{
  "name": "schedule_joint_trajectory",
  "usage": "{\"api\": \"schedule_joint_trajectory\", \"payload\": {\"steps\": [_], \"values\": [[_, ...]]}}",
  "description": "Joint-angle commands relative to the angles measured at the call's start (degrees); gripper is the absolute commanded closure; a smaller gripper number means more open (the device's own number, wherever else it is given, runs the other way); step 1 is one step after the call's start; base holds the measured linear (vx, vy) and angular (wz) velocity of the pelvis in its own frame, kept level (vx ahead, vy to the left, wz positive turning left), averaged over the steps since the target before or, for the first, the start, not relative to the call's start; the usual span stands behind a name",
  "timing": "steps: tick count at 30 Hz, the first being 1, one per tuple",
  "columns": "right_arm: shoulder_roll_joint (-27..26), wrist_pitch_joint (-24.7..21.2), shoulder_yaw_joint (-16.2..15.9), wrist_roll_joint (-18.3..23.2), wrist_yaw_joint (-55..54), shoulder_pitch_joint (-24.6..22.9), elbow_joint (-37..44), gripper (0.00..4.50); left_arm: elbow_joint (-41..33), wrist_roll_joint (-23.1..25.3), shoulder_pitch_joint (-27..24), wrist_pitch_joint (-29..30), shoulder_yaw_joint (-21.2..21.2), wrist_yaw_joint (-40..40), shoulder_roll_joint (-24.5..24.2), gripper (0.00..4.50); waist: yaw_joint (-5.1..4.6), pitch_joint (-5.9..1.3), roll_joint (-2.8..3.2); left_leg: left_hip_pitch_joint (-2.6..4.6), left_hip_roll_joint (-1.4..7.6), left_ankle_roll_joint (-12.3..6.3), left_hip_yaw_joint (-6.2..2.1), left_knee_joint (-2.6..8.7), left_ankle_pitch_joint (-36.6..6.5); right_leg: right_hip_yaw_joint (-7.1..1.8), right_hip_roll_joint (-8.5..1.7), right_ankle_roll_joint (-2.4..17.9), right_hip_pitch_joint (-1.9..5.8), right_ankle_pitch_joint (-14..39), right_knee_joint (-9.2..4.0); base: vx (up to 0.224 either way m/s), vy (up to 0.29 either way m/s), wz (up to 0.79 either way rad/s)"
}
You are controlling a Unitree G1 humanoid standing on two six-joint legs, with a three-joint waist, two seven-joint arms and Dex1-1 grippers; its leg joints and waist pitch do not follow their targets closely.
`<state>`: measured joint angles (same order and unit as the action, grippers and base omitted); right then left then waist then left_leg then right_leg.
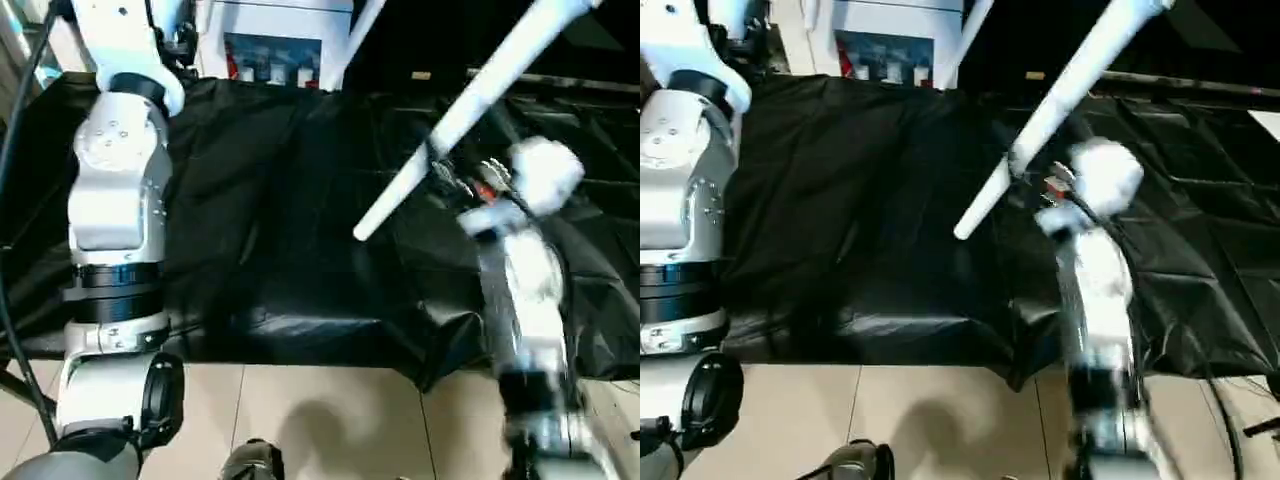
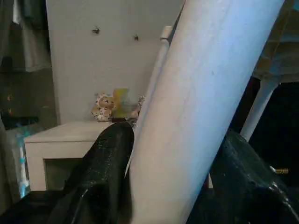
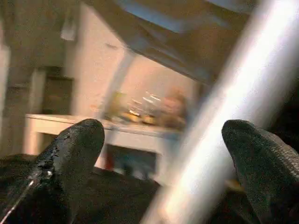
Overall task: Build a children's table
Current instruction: Flip table
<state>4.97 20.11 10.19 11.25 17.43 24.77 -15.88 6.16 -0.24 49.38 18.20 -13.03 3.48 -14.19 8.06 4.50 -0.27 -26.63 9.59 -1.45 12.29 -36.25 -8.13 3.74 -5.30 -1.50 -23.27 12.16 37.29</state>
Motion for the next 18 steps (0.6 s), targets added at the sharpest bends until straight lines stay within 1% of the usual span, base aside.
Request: {"api": "schedule_joint_trajectory", "payload": {"steps": [1,3,4,5,6,7,8,9,10,11,12,13,14,15,16,18], "values": [[-0.16,-4.30,1.16,-2.08,-8.06,1.35,-0.34,0.00,-0.77,-1.54,1.75,-3.40,0.34,0.20,0.31,2.16,-0.72,-5.78,0.64,4.39,3.90,4.92,-2.91,5.55,-14.89,-2.19,-3.40,9.90,1.11,0.44,-3.57,0.000,0.000,0.00],[-0.10,-6.82,0.89,-2.62,-9.83,2.72,-1.75,0.00,-0.74,-1.33,1.75,-3.40,0.44,0.28,0.24,2.18,-0.80,-5.81,0.70,4.48,3.76,5.08,-2.79,5.51,-15.71,-2.24,-3.48,9.88,1.06,1.34,-3.72,0.000,0.000,0.00],[-0.13,-7.94,0.71,-1.73,-9.27,3.61,-2.74,0.00,-0.74,-1.32,1.73,-3.39,0.43,0.31,0.23,2.19,-0.84,-5.75,0.68,4.52,3.78,5.43,-2.73,5.52,-17.08,-2.35,-3.64,9.55,1.00,2.89,-3.96,0.000,0.000,0.00],[-0.21,-10.31,0.54,-1.09,-8.68,5.28,-4.71,0.00,-0.70,-1.27,1.70,-3.40,0.43,0.35,0.21,2.21,-0.90,-5.65,0.62,4.54,3.75,5.38,-2.69,5.50,-17.69,-2.40,-3.69,9.43,0.98,3.52,-4.11,0.000,0.000,0.00],[-0.56,-11.01,1.00,-0.08,-8.35,6.71,-6.45,0.00,-0.77,-1.27,1.65,-3.38,0.45,0.33,0.22,2.21,-1.06,-5.63,0.71,4.50,3.70,5.43,-2.79,5.63,-18.63,-2.36,-3.81,9.51,1.19,4.95,-4.22,0.000,0.000,0.00],[-0.82,-11.36,1.35,0.51,-8.22,7.59,-7.52,0.00,-0.82,-1.26,1.61,-3.37,0.47,0.32,0.23,2.21,-1.01,-5.61,0.72,4.66,3.82,5.62,-2.74,5.63,-18.99,-2.43,-3.89,9.19,0.98,5.65,-4.46,0.000,0.000,0.00],[-0.92,-13.98,1.46,2.41,-6.15,9.49,-9.65,0.00,-0.83,-1.29,1.52,-3.40,0.52,0.31,0.20,2.21,-1.00,-5.58,0.71,4.69,3.88,5.70,-2.72,5.63,-18.81,-2.49,-3.88,9.06,0.90,5.37,-4.47,0.000,0.000,0.00],[-0.97,-15.32,1.46,3.44,-5.02,10.33,-10.55,0.00,-0.90,-1.31,1.42,-3.40,0.55,0.31,0.19,2.22,-1.10,-5.60,0.72,4.66,3.81,5.56,-2.76,5.64,-18.73,-2.48,-3.77,9.24,0.99,4.92,-4.32,0.000,0.000,0.00],[-0.40,-15.72,1.03,3.14,-3.72,12.51,-13.46,0.00,-1.01,-1.32,1.29,-3.38,0.60,0.28,0.22,2.23,-0.97,-5.69,0.63,4.69,3.93,5.58,-2.66,5.64,-17.83,-2.38,-3.73,9.61,0.98,3.56,-4.23,0.000,0.000,0.00],[0.10,-16.59,0.44,2.91,-1.89,14.68,-16.23,0.00,-1.19,-1.34,1.10,-3.34,0.70,0.25,0.22,2.24,-1.06,-5.78,0.34,4.52,3.90,5.52,-2.71,5.58,-16.85,-2.31,-3.73,9.93,1.25,2.61,-3.98,0.000,0.000,0.00],[0.49,-16.49,0.15,2.26,-1.40,16.44,-18.49,0.00,-1.35,-1.36,0.94,-3.28,0.78,0.21,0.22,2.24,-0.89,-5.89,0.58,4.53,3.87,5.48,-2.59,5.44,-15.04,-2.21,-3.74,10.67,1.26,1.06,-3.75,0.000,0.000,0.00],[0.88,-16.69,0.49,1.65,-2.44,19.18,-21.45,0.17,-1.51,-1.50,0.72,-3.39,0.95,0.07,0.16,2.25,-0.88,-5.83,0.36,4.51,3.86,5.25,-2.40,5.32,-13.98,-2.26,-3.72,10.99,1.18,0.32,-3.66,0.000,0.000,0.00],[0.99,-16.84,0.65,1.63,-2.62,19.70,-22.02,0.27,-1.60,-1.51,0.66,-3.38,0.99,0.05,0.15,2.25,-0.81,-5.89,0.46,4.56,3.84,5.20,-2.37,5.29,-13.56,-2.24,-3.77,11.17,1.24,0.15,-3.60,0.000,0.000,0.00],[1.19,-17.04,0.87,1.58,-2.82,20.51,-22.95,0.34,-1.73,-1.50,0.57,-3.34,1.05,0.04,0.12,2.25,-0.74,-5.90,0.10,4.59,3.84,4.92,-2.24,5.22,-12.88,-2.24,-3.67,11.15,1.25,-0.32,-3.61,0.000,0.000,0.00],[1.50,-16.86,1.13,1.58,-2.70,21.68,-24.19,0.34,-2.03,-1.44,0.38,-3.19,1.07,0.01,0.05,2.25,-0.55,-5.99,-0.01,4.50,3.83,4.19,-2.14,5.07,-11.09,-2.22,-3.74,11.18,1.37,-1.57,-3.41,0.000,0.000,0.00],[1.65,-16.65,1.14,1.92,-1.92,22.49,-24.87,0.54,-2.22,-1.45,0.20,-3.08,1.00,-0.02,-0.04,2.26,-0.42,-6.00,0.07,4.41,3.80,3.59,-2.08,4.98,-10.19,-2.24,-3.72,11.15,1.40,-2.13,-3.32,0.000,0.000,0.00]]}}
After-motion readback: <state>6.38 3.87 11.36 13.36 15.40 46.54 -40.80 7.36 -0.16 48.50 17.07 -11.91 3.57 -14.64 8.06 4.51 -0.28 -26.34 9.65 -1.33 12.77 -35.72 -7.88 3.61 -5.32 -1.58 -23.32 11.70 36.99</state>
